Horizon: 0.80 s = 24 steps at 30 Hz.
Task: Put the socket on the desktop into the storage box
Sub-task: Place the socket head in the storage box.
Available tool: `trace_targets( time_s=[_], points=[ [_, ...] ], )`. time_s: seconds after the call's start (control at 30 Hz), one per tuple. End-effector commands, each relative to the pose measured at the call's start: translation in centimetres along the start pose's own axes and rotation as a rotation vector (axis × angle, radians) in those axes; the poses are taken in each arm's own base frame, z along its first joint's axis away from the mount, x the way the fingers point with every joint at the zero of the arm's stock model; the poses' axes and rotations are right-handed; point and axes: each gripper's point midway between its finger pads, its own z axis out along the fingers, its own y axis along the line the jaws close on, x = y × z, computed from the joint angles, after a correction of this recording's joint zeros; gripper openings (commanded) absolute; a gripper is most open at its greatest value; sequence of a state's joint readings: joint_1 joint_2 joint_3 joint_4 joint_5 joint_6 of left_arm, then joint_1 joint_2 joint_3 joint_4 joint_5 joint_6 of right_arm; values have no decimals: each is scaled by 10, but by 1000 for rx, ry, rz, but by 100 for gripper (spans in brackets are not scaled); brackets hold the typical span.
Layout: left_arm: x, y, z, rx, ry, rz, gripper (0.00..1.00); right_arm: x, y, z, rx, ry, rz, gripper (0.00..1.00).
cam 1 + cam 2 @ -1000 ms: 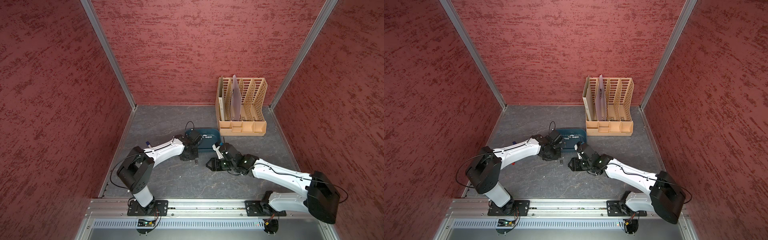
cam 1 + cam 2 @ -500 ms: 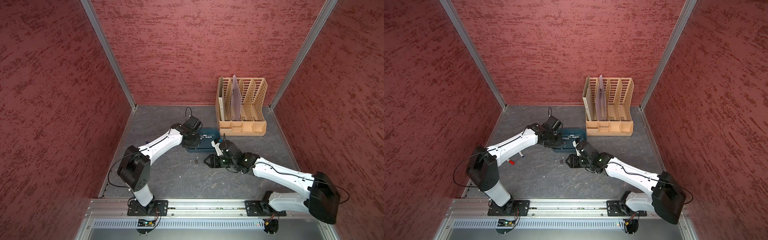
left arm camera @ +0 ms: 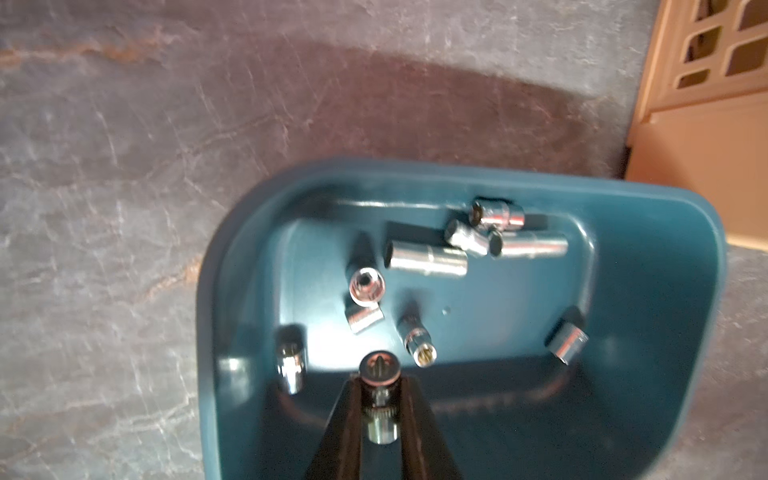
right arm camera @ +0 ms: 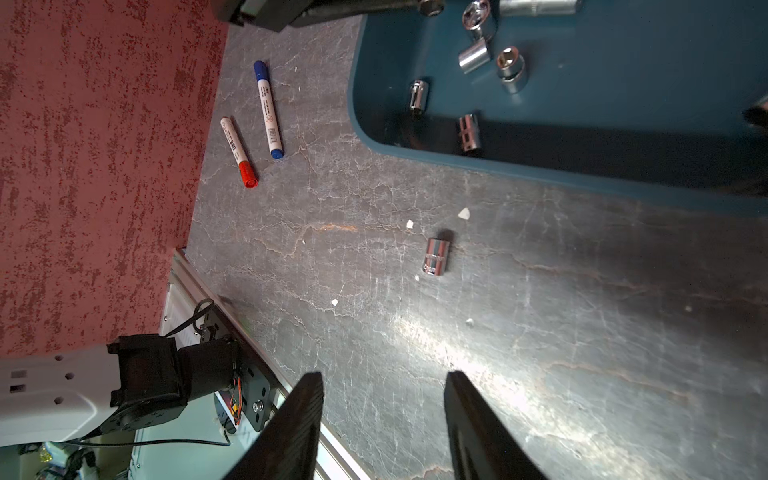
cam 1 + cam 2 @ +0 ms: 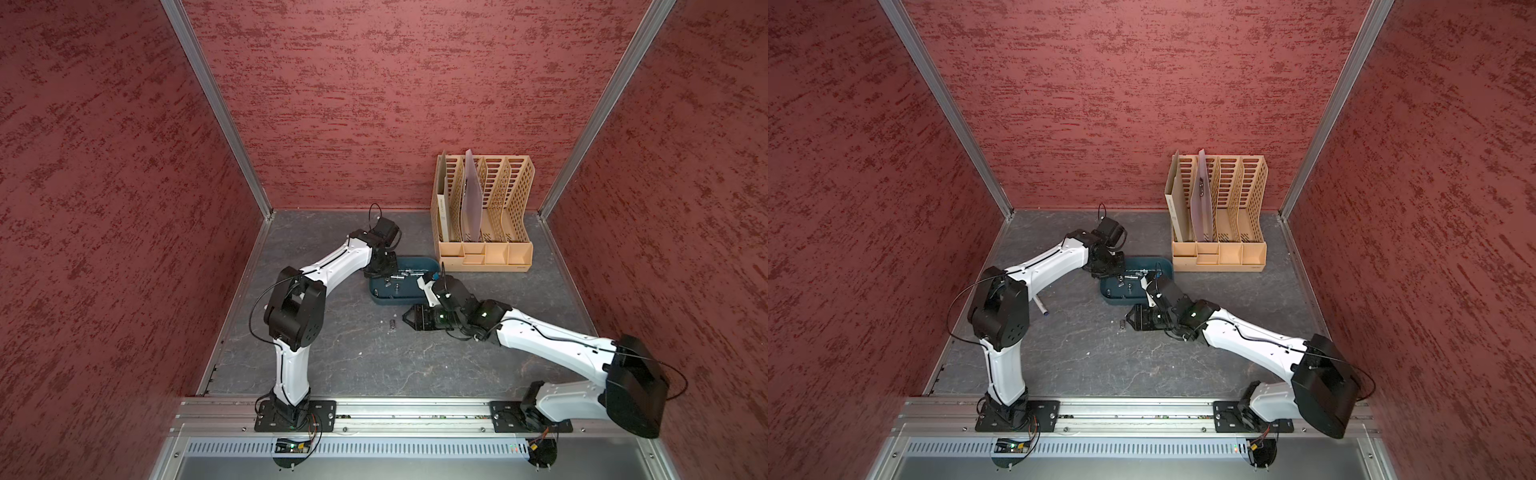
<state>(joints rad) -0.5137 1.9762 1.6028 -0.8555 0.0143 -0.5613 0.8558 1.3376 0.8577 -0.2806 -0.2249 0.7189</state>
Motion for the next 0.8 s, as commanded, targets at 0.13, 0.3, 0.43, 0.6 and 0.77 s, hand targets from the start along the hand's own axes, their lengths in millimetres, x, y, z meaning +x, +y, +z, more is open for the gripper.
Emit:
trace_targets(
  time_s=[0.13,0.3,0.43,0.6,0.77],
  points=[
    [-18,11,18,-78,-11,44,3,-11,4,-5,0,-39,3,52],
    [-21,17,28,-115,-16,49,3,-9,2,-6,7,-31,6,52],
    [-21,21,33,-144,-15,57,3,-7,0,-4,10,-26,13,52],
    [-21,24,31,-159,-26,61,13,-6,-2,-4,15,-23,18,52],
    [-21,21,20,-153,-50,70,40,-4,-4,-3,17,-20,24,53]
  ],
)
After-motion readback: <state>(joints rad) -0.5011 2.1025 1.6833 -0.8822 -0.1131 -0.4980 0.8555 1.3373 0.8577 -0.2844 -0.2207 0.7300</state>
